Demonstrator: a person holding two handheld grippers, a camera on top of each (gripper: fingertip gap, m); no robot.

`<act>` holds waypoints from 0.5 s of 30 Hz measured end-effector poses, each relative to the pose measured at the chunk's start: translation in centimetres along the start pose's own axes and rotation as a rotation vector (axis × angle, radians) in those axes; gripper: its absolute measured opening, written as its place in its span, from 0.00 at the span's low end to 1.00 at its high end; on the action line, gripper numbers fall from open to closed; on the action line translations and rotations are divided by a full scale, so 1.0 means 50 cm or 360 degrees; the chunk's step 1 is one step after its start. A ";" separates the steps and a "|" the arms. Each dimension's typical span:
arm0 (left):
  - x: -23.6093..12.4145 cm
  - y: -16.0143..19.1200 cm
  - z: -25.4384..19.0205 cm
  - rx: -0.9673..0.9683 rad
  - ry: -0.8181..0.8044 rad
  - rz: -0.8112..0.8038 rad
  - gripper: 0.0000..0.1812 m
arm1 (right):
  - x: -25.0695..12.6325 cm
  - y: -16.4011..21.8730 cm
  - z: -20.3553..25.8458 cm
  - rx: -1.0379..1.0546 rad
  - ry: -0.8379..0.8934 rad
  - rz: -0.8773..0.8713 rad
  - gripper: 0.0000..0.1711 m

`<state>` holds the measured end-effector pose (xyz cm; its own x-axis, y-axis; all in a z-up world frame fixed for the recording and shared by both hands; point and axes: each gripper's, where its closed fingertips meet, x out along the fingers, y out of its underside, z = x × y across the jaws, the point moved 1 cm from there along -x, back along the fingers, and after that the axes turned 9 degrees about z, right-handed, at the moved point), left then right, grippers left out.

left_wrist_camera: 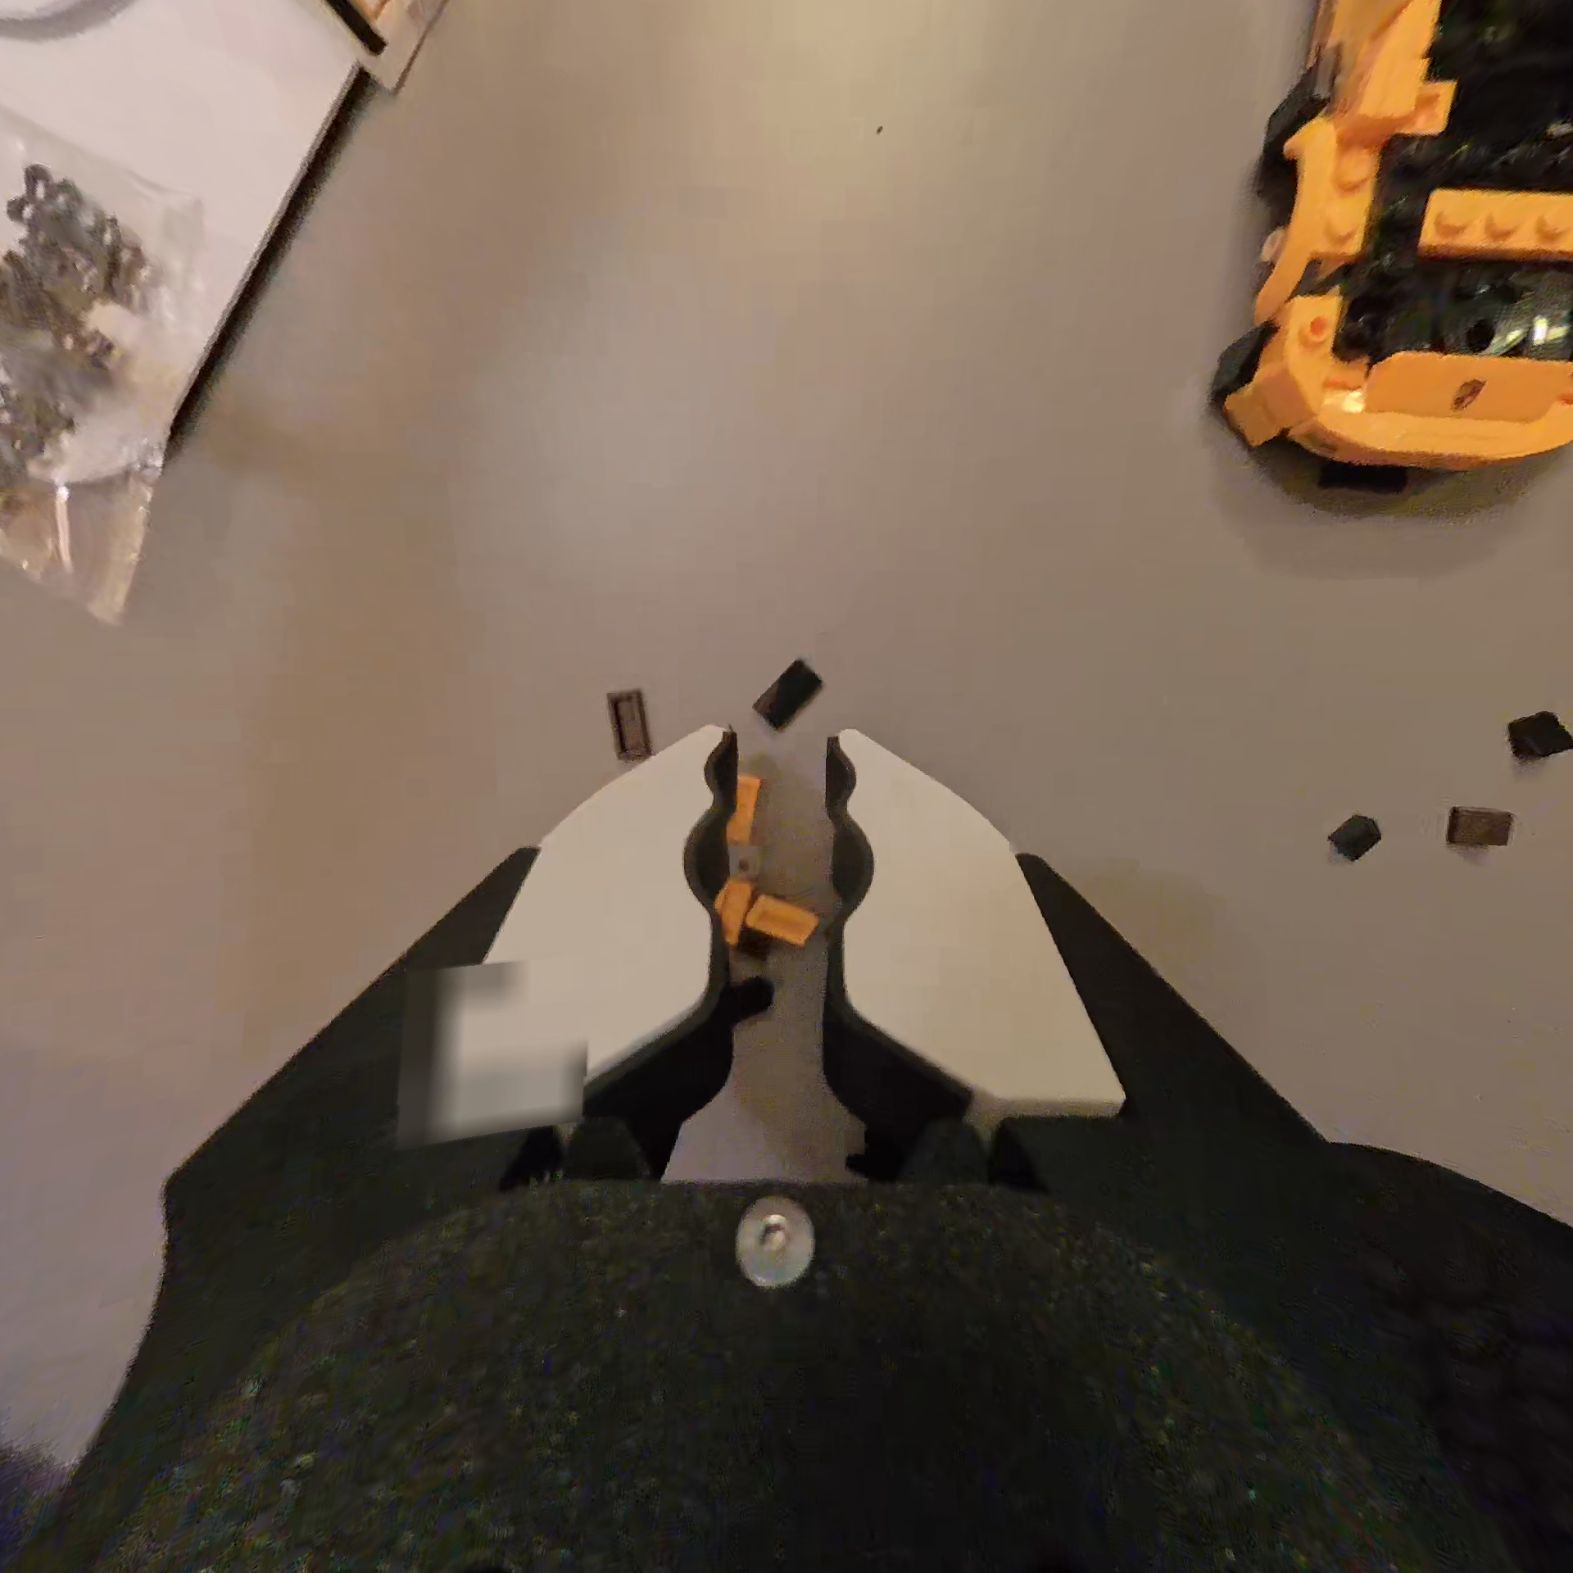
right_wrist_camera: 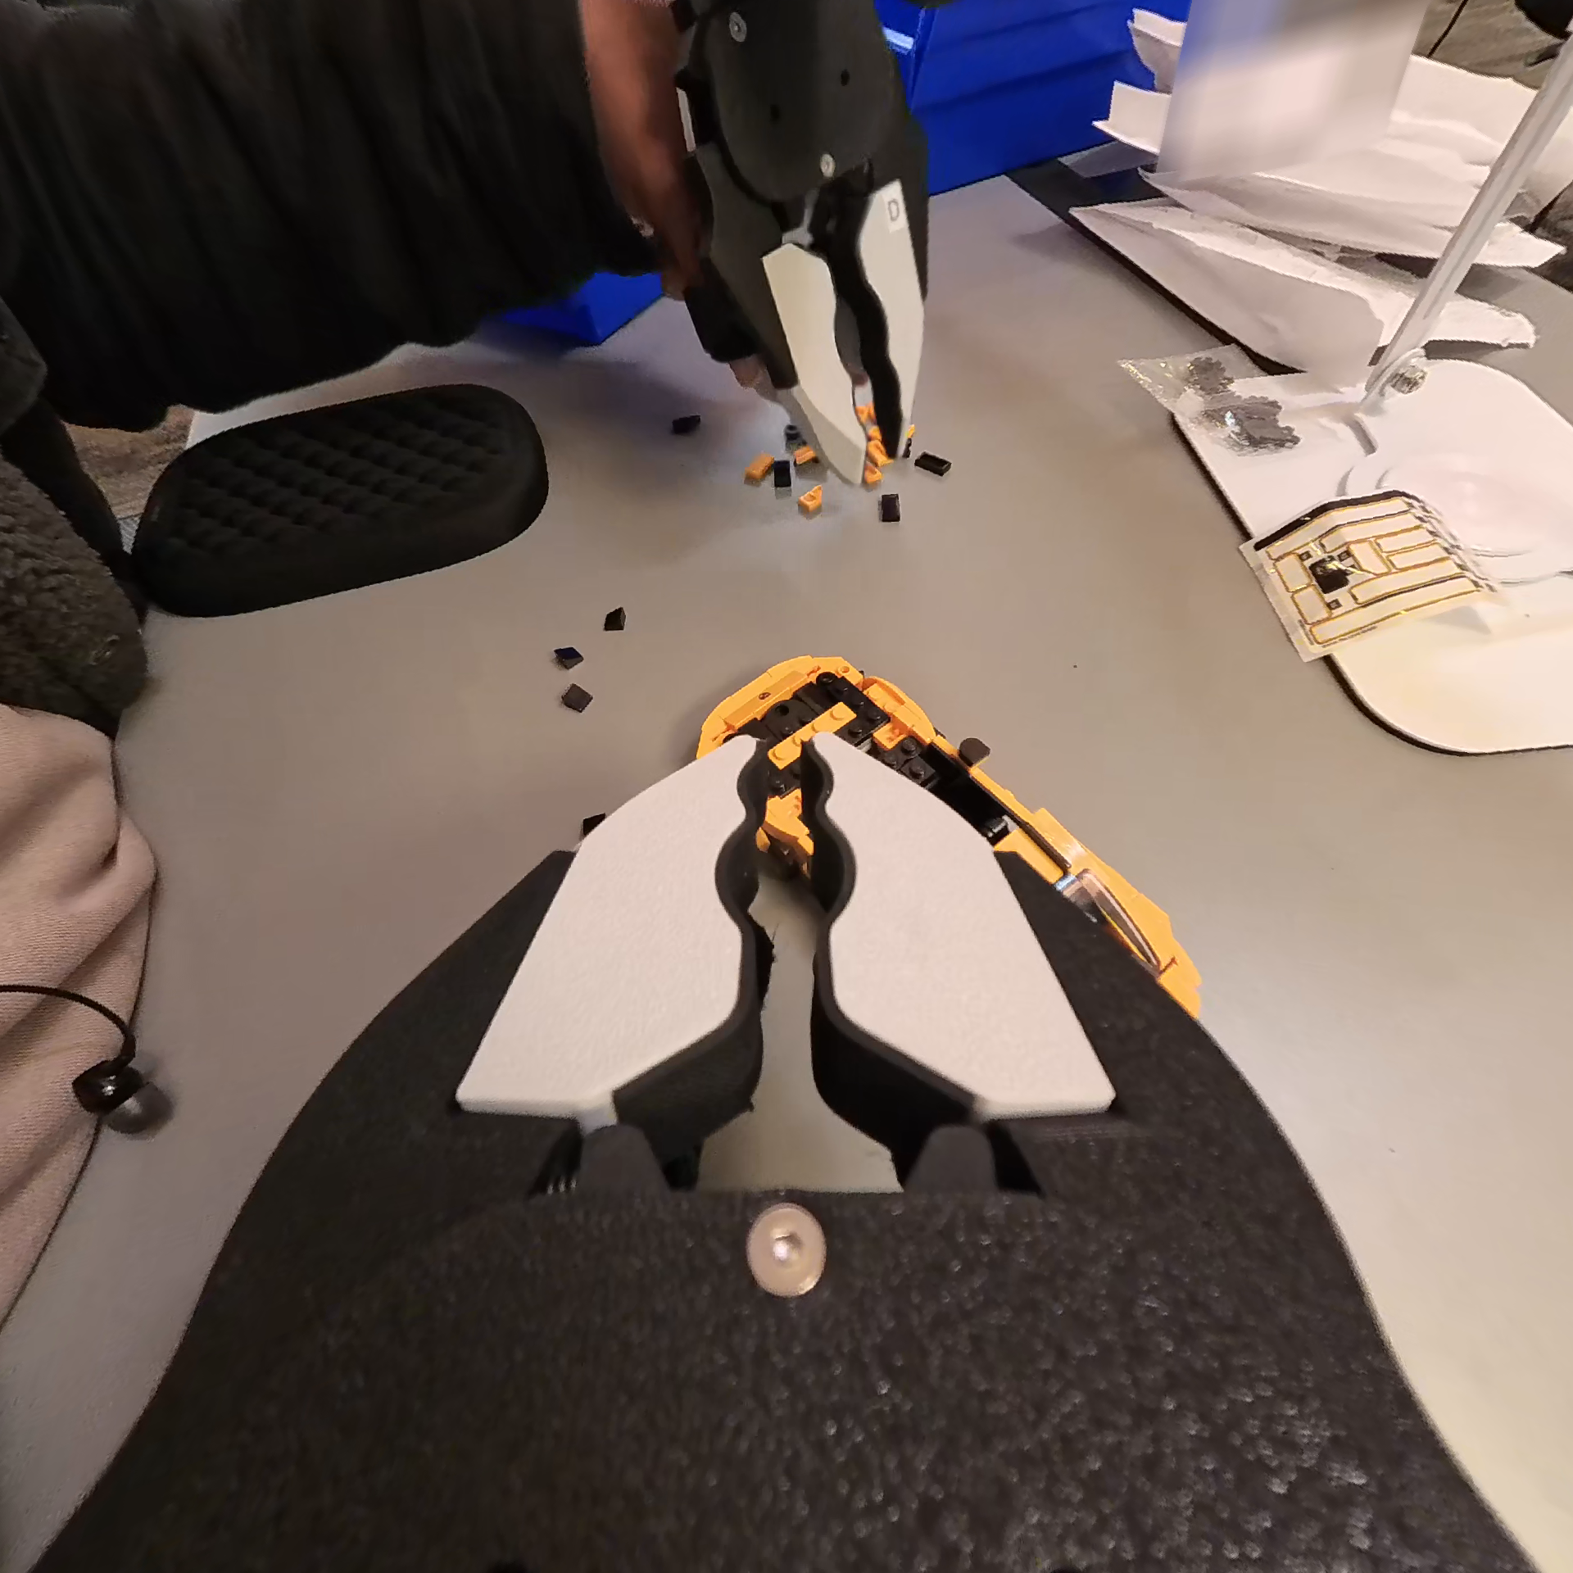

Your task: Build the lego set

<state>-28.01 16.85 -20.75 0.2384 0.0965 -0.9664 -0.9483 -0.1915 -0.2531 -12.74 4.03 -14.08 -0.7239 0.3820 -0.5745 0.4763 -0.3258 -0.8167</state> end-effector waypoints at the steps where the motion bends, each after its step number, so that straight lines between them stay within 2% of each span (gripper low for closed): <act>1: 0.005 -0.009 -0.007 0.0024 0.0024 -0.0023 0.11 | -0.001 0.000 0.000 0.0000 0.0001 -0.0002 0.04; 4: 0.026 -0.019 -0.005 0.0047 0.0010 -0.0012 0.11 | -0.001 0.000 -0.001 0.0004 0.0002 -0.0004 0.04; 6: 0.029 -0.020 -0.007 0.0025 0.0063 -0.0028 0.06 | -0.002 0.000 -0.001 0.0003 0.0002 -0.0004 0.04; 10: 0.020 0.020 0.009 -0.0022 0.0041 0.0089 0.05 | -0.003 -0.001 -0.002 0.0008 0.0000 -0.0010 0.04; 12: 0.009 0.048 0.017 -0.0059 0.0003 0.0171 0.06 | -0.003 -0.001 -0.001 0.0006 -0.0002 -0.0010 0.04; 14: -0.007 0.048 0.015 -0.0073 -0.0011 0.0123 0.12 | -0.002 -0.001 0.000 0.0004 -0.0005 -0.0009 0.04; 15: -0.015 0.045 0.010 -0.0076 0.0004 0.0085 0.11 | -0.002 -0.001 0.000 0.0004 -0.0006 -0.0008 0.04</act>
<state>-30.41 16.83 -20.59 0.1884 0.0822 -0.9786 -0.9487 -0.2424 -0.2030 -12.70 3.99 -13.99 -0.7282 0.3801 -0.5702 0.4714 -0.3260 -0.8194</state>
